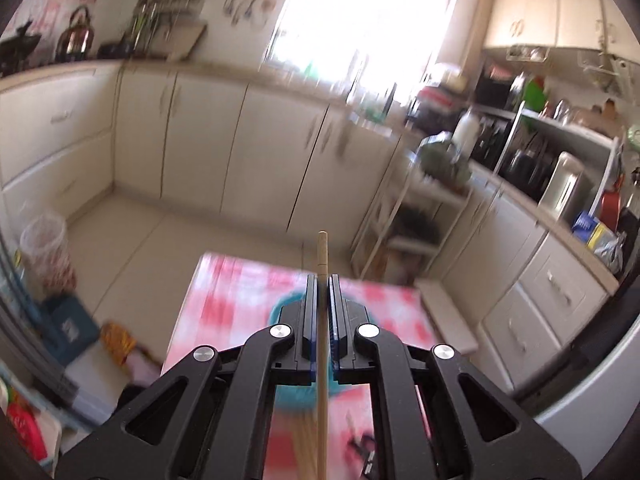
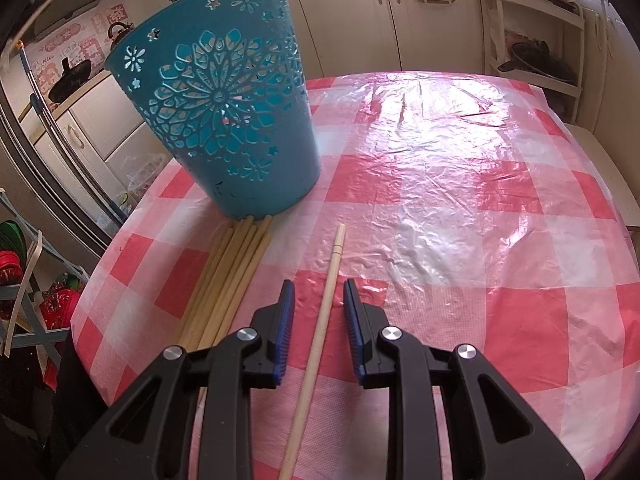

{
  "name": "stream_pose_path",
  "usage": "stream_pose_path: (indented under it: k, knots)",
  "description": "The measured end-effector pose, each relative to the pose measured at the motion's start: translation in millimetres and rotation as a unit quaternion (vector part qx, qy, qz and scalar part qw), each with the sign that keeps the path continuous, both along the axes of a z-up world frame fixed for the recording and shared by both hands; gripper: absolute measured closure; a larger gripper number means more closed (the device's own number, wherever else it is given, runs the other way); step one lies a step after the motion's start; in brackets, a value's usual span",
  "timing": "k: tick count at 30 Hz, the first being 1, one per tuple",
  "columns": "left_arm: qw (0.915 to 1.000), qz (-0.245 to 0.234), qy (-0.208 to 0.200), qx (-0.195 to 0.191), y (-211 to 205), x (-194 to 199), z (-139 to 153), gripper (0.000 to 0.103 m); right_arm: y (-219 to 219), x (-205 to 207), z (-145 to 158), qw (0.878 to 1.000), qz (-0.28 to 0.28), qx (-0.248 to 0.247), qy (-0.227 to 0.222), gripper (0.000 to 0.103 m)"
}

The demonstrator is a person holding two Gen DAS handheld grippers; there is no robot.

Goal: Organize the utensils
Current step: 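Lower the chopstick into the teal basket and open the left gripper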

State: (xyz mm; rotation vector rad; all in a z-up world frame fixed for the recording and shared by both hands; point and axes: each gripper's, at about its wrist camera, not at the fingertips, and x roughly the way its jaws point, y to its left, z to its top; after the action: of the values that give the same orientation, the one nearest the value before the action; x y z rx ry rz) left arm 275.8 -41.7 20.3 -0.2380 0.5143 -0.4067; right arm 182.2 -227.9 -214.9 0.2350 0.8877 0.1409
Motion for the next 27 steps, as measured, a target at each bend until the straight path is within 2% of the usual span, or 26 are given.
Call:
stream_pose_path:
  k: [3,5,9,13,17,21,27]
  knots:
    - [0.9986,0.026,-0.044,-0.015,-19,22,14,0.098,-1,-1,-1,1.000,0.000,0.006,-0.001,0.078]
    - [0.9965,0.052,-0.064,-0.010,-31,39,16,0.098,-3,-2,-1,1.000,0.000,0.012,-0.001,0.078]
    - [0.9936,0.087,-0.071,0.008,-50,76,-1,0.098,-9,-2,-2,1.000,0.001,0.023,-0.002,0.077]
    - [0.9932,0.097,-0.058,0.029,-63,97,-26,0.098,-11,0,-2,0.999,0.004,0.032,-0.001,0.074]
    - [0.9937,0.093,-0.039,0.049,-68,103,-47,0.098,-10,0,-2,0.999,0.007,0.034,-0.001,0.072]
    - [0.9924,0.085,-0.021,0.086,-73,97,-67,0.098,-9,0,-2,0.999,0.008,0.035,0.000,0.072]
    - [0.9890,0.085,0.013,0.121,-65,89,-87,0.097,-6,2,-1,1.000,0.012,0.023,0.003,0.072]
